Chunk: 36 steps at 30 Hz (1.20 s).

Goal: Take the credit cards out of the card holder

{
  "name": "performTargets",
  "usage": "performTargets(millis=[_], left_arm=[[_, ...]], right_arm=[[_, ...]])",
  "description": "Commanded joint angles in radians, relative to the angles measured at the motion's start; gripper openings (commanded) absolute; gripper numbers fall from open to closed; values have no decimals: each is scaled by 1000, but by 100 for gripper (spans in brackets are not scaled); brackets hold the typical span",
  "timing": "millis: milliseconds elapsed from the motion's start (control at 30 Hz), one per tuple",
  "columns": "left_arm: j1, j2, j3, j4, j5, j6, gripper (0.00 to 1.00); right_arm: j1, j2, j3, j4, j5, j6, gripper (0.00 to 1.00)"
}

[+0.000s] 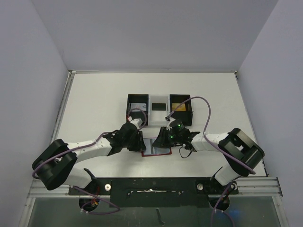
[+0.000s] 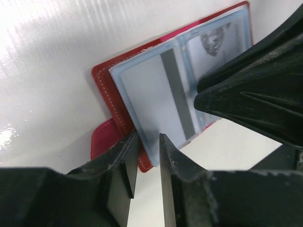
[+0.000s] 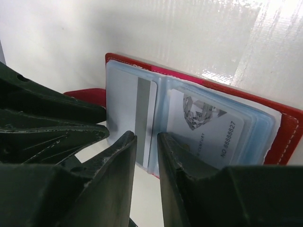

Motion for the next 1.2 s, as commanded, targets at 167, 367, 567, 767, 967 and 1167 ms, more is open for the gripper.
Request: performTargets(millis=[167,367,567,767,967,1167], left_arm=[[0,65,45,13,-19,53,12],[0,69,47,2,-25,63,3],[0,63,41,12,-6,63,0],[-1,60,42,18,-3,60,0],[0,52,43,12,-21,59,0],[1,40,45,-6,-43,54,0]], right_arm=[[31,47,41,-37,43,0,22],[25,43,5,89,-17,34,9],[2,50,3,180,-59,81,18],[15,74,33,108,-14,49,11],[11,13,2,126,-8,35,0],[-10,-13,-9,112,-43,23,0]])
